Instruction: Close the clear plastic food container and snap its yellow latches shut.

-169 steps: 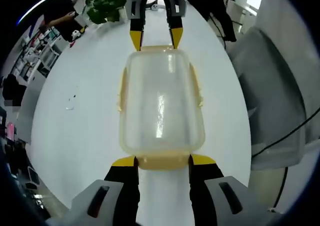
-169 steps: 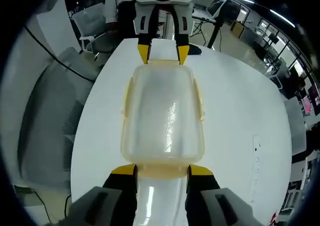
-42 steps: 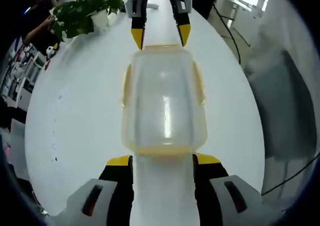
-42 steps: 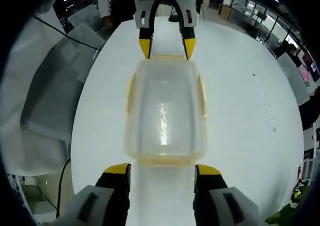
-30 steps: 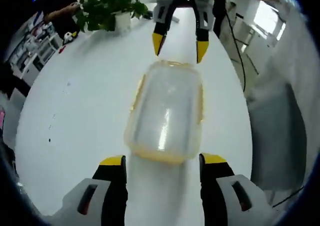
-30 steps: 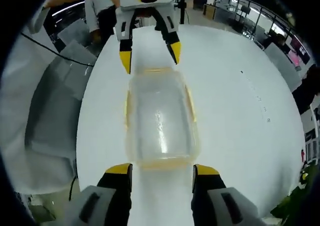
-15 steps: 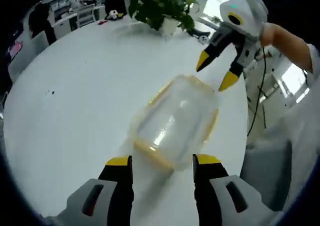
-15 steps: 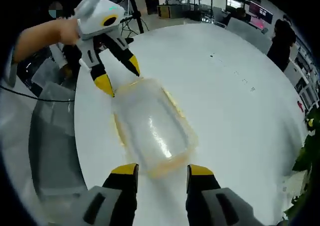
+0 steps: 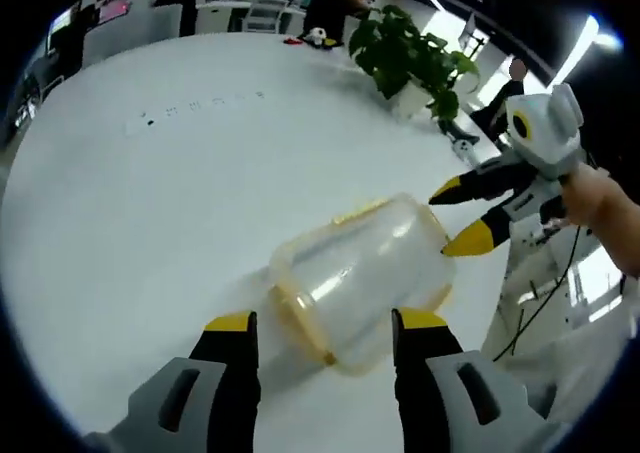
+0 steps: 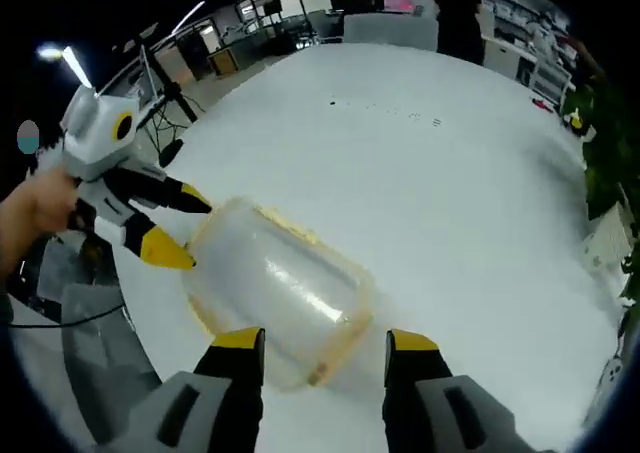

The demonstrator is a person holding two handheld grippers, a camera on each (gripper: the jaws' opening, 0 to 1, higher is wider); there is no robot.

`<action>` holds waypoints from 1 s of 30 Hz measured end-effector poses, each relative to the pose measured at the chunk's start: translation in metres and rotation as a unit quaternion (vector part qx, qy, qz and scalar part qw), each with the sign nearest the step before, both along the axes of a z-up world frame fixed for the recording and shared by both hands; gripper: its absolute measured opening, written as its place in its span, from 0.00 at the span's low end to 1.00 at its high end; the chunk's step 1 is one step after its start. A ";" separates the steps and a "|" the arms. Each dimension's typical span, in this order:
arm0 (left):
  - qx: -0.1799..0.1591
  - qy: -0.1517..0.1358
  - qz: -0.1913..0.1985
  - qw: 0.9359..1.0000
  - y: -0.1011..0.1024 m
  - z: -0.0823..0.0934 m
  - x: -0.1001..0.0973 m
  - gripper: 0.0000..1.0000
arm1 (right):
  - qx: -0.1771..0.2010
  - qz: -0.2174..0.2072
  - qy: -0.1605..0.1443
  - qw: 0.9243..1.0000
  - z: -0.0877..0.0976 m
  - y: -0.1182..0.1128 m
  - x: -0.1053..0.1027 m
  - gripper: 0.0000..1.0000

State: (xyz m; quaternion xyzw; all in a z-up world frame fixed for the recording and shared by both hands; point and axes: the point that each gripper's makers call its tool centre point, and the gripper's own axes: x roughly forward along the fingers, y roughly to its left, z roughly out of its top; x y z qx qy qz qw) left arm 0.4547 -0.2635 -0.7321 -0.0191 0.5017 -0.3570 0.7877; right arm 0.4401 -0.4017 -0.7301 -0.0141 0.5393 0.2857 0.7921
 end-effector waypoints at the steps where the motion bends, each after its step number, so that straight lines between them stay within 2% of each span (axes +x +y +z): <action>1: -0.001 0.005 0.001 1.000 -0.002 0.000 -0.002 0.52 | 0.003 -0.001 0.003 1.000 0.000 0.001 -0.001 0.43; 4: -0.010 0.006 -0.006 1.000 -0.012 0.002 -0.006 0.49 | -0.006 0.005 0.008 1.000 -0.006 0.004 -0.003 0.42; 6: -0.004 0.000 -0.009 1.000 -0.014 0.001 -0.006 0.49 | -0.004 0.015 0.016 1.000 -0.008 0.009 -0.008 0.41; 10: 0.033 -0.012 -0.016 0.999 -0.006 -0.006 -0.002 0.40 | -0.010 0.011 0.017 1.000 -0.008 0.008 -0.007 0.43; 11: 0.018 -0.001 0.001 1.000 -0.009 -0.004 -0.003 0.40 | -0.011 0.011 0.017 1.000 -0.008 0.008 -0.007 0.43; 19: 0.022 -0.004 0.018 1.000 -0.014 -0.005 -0.002 0.38 | -0.032 -0.001 0.020 0.999 -0.009 0.013 -0.008 0.44; 21: 0.014 -0.007 0.008 1.000 -0.019 0.003 -0.001 0.38 | -0.040 -0.002 0.019 0.999 -0.010 0.019 -0.009 0.48; 23: 0.015 -0.006 0.002 1.000 -0.016 -0.004 0.001 0.38 | -0.048 0.002 0.020 0.999 -0.009 0.021 -0.010 0.49; 27: 0.021 -0.003 0.001 1.000 -0.016 -0.007 -0.001 0.37 | -0.042 -0.003 0.036 0.998 -0.011 0.018 -0.009 0.46; 28: 0.035 -0.006 0.006 0.999 -0.014 -0.007 0.000 0.38 | -0.016 -0.024 0.066 0.997 -0.011 0.025 -0.015 0.46; 30: 0.033 -0.001 0.012 0.999 -0.014 -0.007 0.000 0.38 | -0.023 -0.009 0.051 0.998 -0.011 0.022 -0.011 0.46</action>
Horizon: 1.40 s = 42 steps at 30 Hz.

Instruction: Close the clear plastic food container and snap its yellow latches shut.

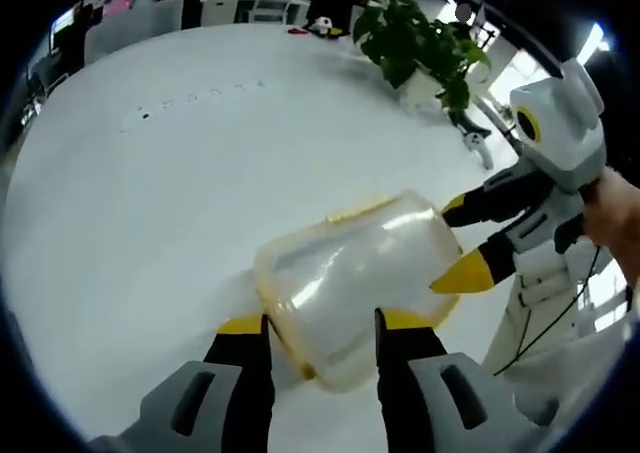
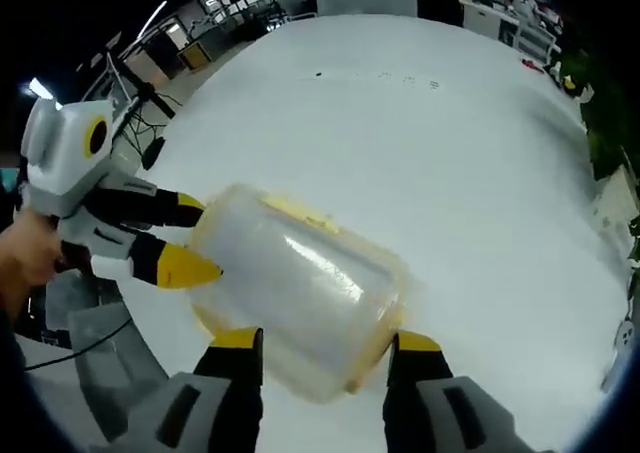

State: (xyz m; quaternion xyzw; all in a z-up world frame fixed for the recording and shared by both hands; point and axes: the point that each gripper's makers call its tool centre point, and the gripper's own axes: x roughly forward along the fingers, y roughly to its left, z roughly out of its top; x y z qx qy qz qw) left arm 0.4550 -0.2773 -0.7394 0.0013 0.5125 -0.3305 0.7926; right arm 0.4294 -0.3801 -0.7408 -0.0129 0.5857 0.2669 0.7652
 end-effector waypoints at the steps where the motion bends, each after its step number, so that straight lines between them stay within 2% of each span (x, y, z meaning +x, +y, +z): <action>1: 0.000 0.003 -0.002 1.000 0.000 0.000 0.000 0.38 | -0.003 0.005 -0.002 1.000 0.000 0.000 -0.001 0.46; 15: -0.032 -0.007 0.021 0.999 0.003 0.000 0.000 0.41 | 0.017 -0.001 -0.012 1.000 0.000 -0.004 -0.004 0.49; 18: -0.017 -0.023 0.001 1.000 0.005 0.001 0.000 0.45 | -0.015 0.032 -0.037 0.999 0.000 -0.012 -0.002 0.55; 21: -0.010 -0.029 -0.007 1.000 0.007 0.002 -0.002 0.47 | -0.014 0.050 -0.033 0.998 0.004 -0.011 -0.006 0.50; 25: -0.009 -0.040 -0.029 0.999 0.007 0.005 -0.004 0.50 | -0.015 0.055 -0.037 0.998 0.009 -0.013 -0.007 0.50; 27: -0.007 -0.048 -0.042 0.998 0.007 0.007 -0.004 0.48 | -0.018 0.071 -0.055 0.996 0.012 -0.013 -0.004 0.52; 34: -0.004 -0.062 -0.069 0.996 0.004 0.017 -0.006 0.52 | -0.023 0.097 -0.073 0.992 0.026 -0.012 -0.006 0.50; 40: 0.016 -0.085 -0.125 0.988 0.004 0.021 -0.011 0.55 | -0.030 0.123 -0.091 0.988 0.034 -0.018 -0.005 0.49; 42: 0.018 -0.093 -0.137 0.986 0.004 0.023 -0.011 0.56 | -0.029 0.155 -0.104 0.982 0.036 -0.016 -0.005 0.49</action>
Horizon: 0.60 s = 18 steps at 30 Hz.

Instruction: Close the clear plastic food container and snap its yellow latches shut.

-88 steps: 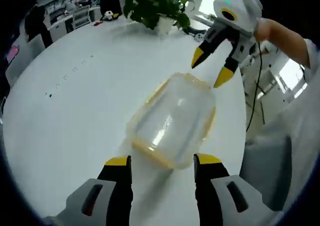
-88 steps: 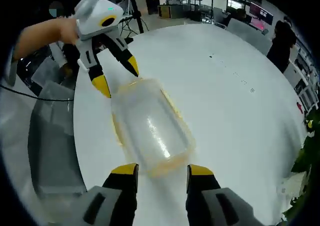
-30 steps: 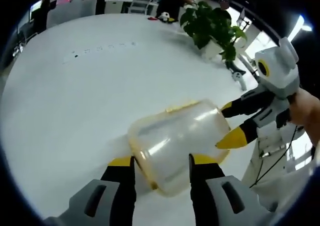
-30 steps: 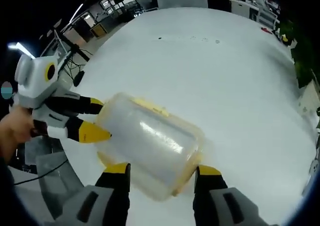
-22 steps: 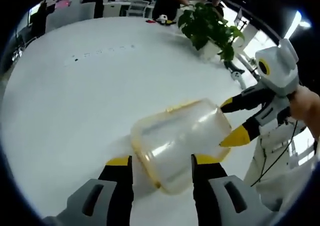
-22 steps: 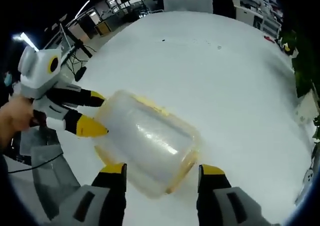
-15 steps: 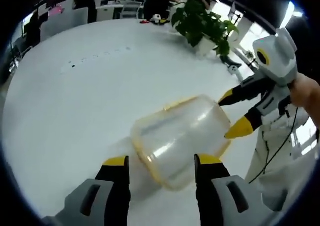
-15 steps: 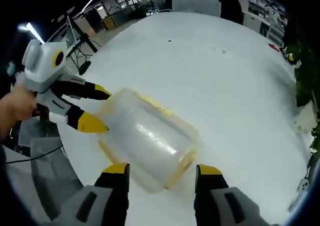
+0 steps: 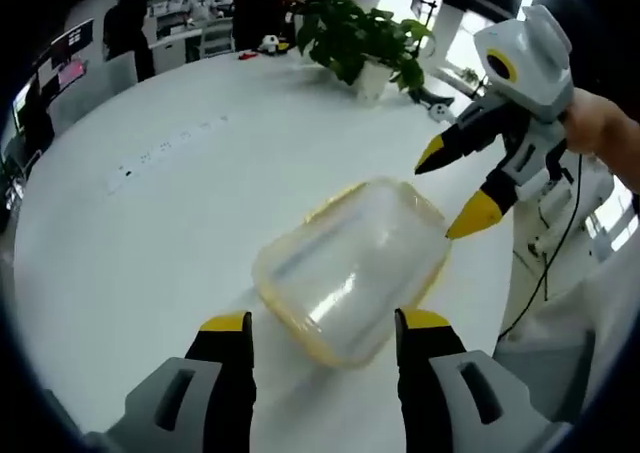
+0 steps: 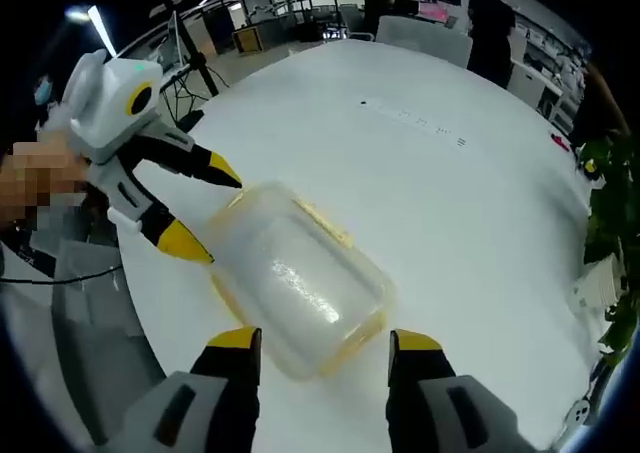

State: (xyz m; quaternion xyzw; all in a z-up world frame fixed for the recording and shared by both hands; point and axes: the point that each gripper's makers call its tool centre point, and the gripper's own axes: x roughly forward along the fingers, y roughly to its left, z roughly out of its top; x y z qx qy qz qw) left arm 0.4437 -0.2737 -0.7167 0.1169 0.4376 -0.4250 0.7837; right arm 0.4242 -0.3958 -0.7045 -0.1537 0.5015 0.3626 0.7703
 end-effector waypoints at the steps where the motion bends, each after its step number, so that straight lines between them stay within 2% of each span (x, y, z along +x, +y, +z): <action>1: 0.003 -0.006 -0.005 1.000 0.001 0.002 0.001 0.56 | 0.001 0.018 -0.006 1.000 0.001 0.002 -0.001 0.49; 4: 0.006 -0.013 -0.017 1.000 0.002 0.004 0.003 0.56 | -0.002 0.055 -0.022 0.998 0.004 0.004 -0.003 0.56; 10: 0.011 -0.027 -0.061 0.998 0.004 0.013 0.003 0.57 | 0.024 0.101 -0.039 0.994 0.014 0.015 -0.002 0.56; 12: 0.012 -0.035 -0.081 0.996 0.003 0.017 0.003 0.57 | 0.024 0.139 -0.043 0.989 0.014 0.018 -0.005 0.53; 15: 0.016 -0.053 -0.124 0.991 0.001 0.021 0.001 0.59 | 0.023 0.178 -0.051 0.982 0.016 0.019 -0.008 0.52; 18: 0.025 -0.072 -0.169 0.983 -0.003 0.025 -0.001 0.59 | 0.034 0.201 -0.051 0.978 0.018 0.022 -0.011 0.51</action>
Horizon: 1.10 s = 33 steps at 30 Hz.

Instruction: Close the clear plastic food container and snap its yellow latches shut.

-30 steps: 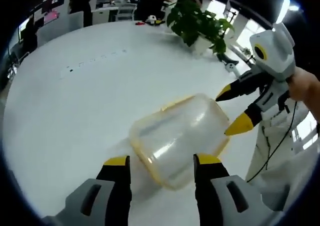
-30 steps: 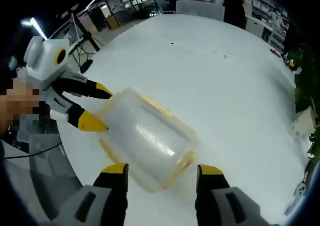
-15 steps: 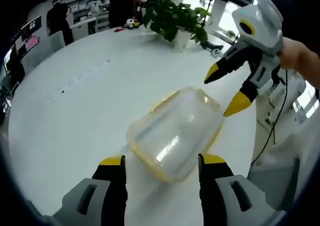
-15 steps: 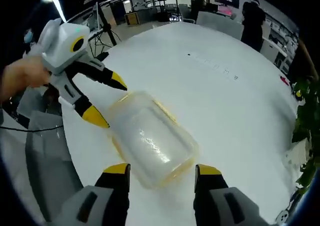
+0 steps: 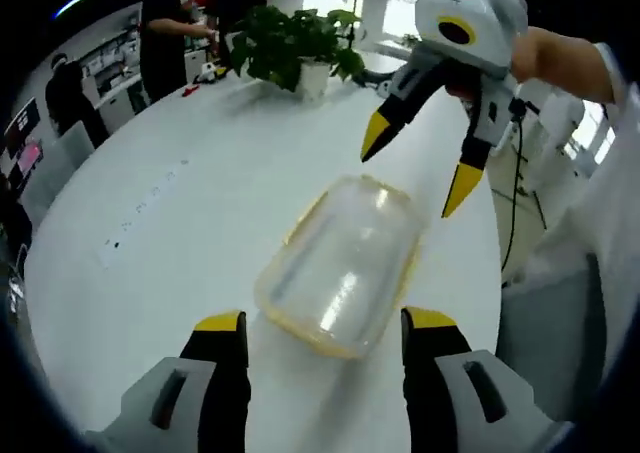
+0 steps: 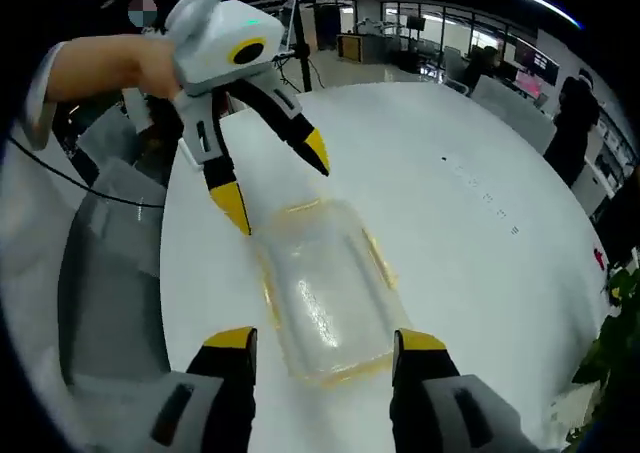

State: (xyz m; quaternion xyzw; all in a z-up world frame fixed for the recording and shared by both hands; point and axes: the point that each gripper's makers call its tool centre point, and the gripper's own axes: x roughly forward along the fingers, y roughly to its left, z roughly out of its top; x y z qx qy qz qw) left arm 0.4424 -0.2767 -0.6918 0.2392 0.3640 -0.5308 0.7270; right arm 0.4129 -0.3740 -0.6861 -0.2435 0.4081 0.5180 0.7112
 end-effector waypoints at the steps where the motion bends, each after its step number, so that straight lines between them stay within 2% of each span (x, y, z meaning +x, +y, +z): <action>1: -0.002 -0.005 -0.010 1.000 -0.002 0.002 0.000 0.59 | 0.004 0.013 0.003 1.000 0.001 0.002 -0.003 0.48; 4: -0.013 -0.011 -0.007 1.000 -0.007 0.007 0.004 0.57 | -0.001 0.016 0.004 1.000 0.000 0.000 -0.002 0.46; 6: -0.025 -0.005 -0.028 0.999 -0.014 0.011 0.000 0.56 | 0.001 0.025 0.003 1.000 0.001 0.001 -0.002 0.44; 7: -0.021 -0.004 -0.041 0.999 -0.016 0.011 -0.003 0.56 | 0.005 0.028 0.003 1.000 0.002 0.002 -0.001 0.44; 9: -0.025 -0.011 -0.077 0.997 -0.022 0.014 -0.008 0.51 | 0.013 0.042 -0.005 0.999 0.006 0.005 -0.001 0.43; 12: -0.037 0.004 -0.086 0.996 -0.027 0.015 -0.012 0.45 | 0.020 0.057 -0.011 0.998 0.008 0.009 0.000 0.40; 15: -0.035 -0.006 -0.094 0.995 -0.031 0.012 -0.007 0.40 | 0.022 0.058 -0.016 0.998 0.007 0.012 0.004 0.40; 17: -0.039 -0.004 -0.096 0.995 -0.033 0.011 -0.006 0.34 | 0.026 0.063 -0.020 0.997 0.006 0.014 0.005 0.37; 19: -0.044 -0.003 -0.097 0.994 -0.037 0.011 -0.005 0.33 | 0.028 0.068 -0.020 0.997 0.004 0.017 0.006 0.36; 22: -0.047 -0.009 -0.106 0.993 -0.044 0.009 -0.007 0.33 | 0.035 0.071 -0.017 0.997 0.003 0.021 0.004 0.40; 26: -0.030 -0.032 -0.129 0.991 -0.049 0.002 -0.008 0.27 | 0.031 0.086 -0.020 0.996 -0.004 0.027 0.004 0.41; 29: -0.038 -0.027 -0.126 0.991 -0.052 0.000 -0.008 0.27 | 0.031 0.089 -0.017 0.995 -0.008 0.031 0.006 0.40; 33: -0.031 -0.035 -0.134 0.990 -0.054 -0.005 -0.008 0.28 | 0.031 0.092 -0.020 0.995 -0.009 0.035 0.011 0.39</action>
